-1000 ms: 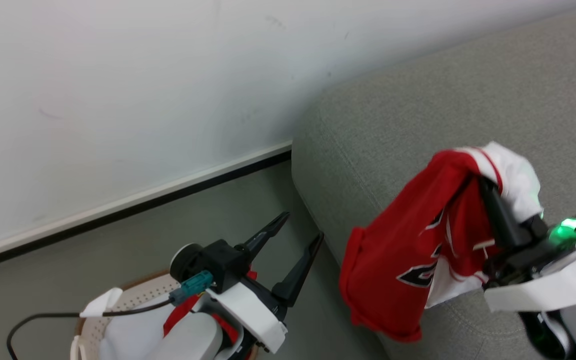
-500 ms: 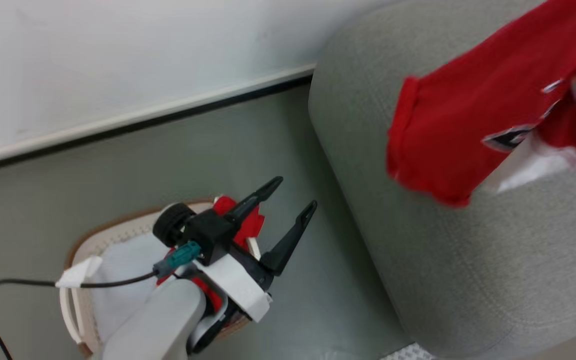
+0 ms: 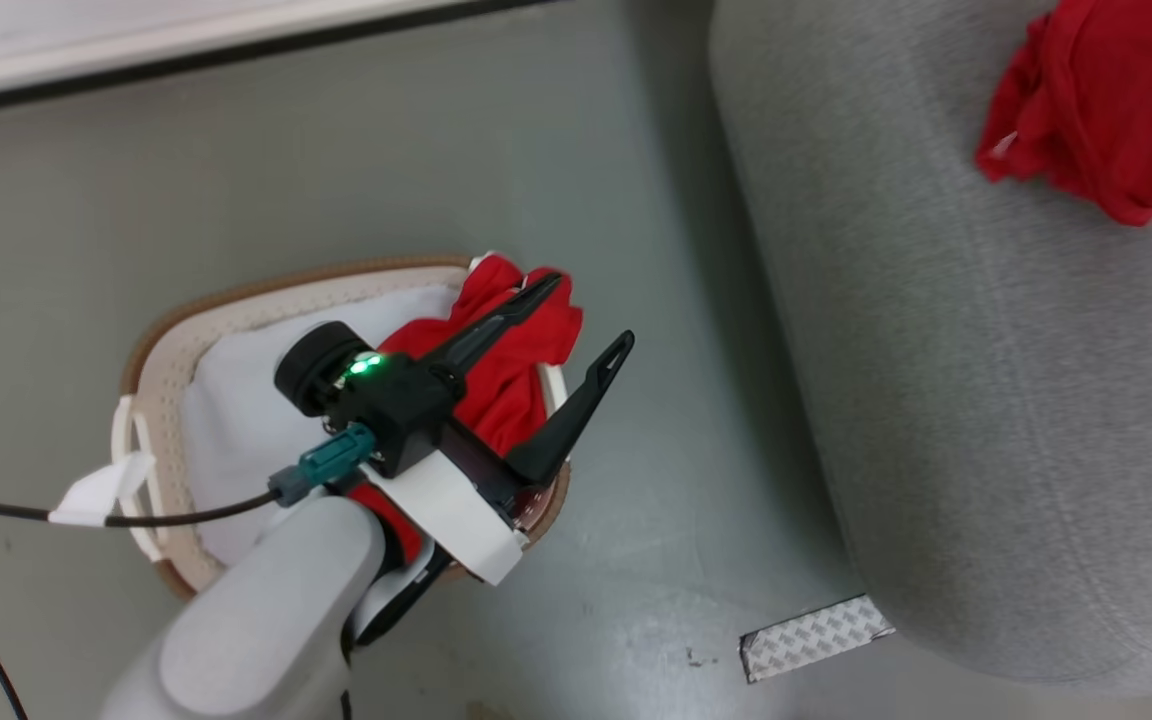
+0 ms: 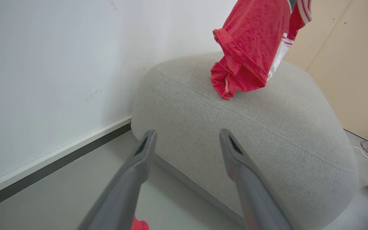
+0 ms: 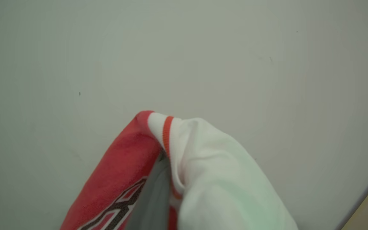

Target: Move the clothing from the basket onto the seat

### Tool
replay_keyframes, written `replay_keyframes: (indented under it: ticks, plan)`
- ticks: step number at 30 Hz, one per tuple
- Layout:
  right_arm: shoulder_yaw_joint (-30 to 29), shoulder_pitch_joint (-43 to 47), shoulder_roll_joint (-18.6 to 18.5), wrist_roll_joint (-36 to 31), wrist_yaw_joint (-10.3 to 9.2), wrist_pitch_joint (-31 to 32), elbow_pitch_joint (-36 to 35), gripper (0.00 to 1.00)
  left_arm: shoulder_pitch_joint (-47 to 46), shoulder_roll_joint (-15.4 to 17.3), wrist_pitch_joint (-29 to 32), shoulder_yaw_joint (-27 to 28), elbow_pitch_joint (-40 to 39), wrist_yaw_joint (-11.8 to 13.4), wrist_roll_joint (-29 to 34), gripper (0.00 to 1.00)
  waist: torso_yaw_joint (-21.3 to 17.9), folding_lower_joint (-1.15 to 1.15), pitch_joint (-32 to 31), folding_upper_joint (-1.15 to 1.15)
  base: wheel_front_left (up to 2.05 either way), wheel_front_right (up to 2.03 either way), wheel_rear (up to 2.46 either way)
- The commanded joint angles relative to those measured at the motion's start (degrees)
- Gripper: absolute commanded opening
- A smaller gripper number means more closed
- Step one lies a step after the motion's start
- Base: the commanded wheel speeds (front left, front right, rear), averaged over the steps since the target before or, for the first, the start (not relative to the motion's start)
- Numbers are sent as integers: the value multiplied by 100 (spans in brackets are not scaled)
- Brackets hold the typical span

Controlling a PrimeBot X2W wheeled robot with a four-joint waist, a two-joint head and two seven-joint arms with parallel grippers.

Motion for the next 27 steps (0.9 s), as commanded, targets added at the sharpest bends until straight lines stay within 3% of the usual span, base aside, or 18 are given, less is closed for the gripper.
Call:
replay_keyframes:
  ticks: [1,7,13,14,16,18,20,21,22,27]
  plan:
    - [75,-30,56,-26,-12,39,211,0,-71,73,-12,14,-26,-22,11,100,138,-1,188,0,0,0,0]
    - [545,112,326,61,-12,354,1107,0,-125,104,-13,-17,-32,-23,-45,100,269,-1,382,0,0,0,0]
    - [923,189,372,276,-12,692,1778,0,-189,78,-47,-50,25,-24,-82,100,416,-1,454,0,0,0,0]
    - [1006,226,358,286,-13,769,1923,4,-196,73,-52,-47,39,-24,-89,100,438,-1,454,0,0,0,0]
    - [1206,267,345,318,-12,931,2125,25,-200,67,-76,-22,68,-8,-105,100,475,-1,441,0,0,0,0]
    - [1333,232,334,434,-12,1038,2248,31,-202,70,-108,16,98,13,-120,100,500,-1,407,0,0,0,0]
    - [1476,226,323,548,-12,1163,2348,45,-195,79,-135,52,131,27,-127,100,504,-1,349,0,0,0,0]
    - [1571,232,308,592,-12,1239,2360,85,-186,80,-148,64,149,29,-140,100,500,-1,312,0,0,0,0]
    - [1658,234,302,658,-12,1318,2366,100,-169,81,-159,73,165,35,-153,100,489,-1,266,0,0,0,0]
    - [2082,281,227,975,-12,1783,2333,100,11,28,-203,122,289,89,-232,100,386,-1,-112,0,0,0,0]
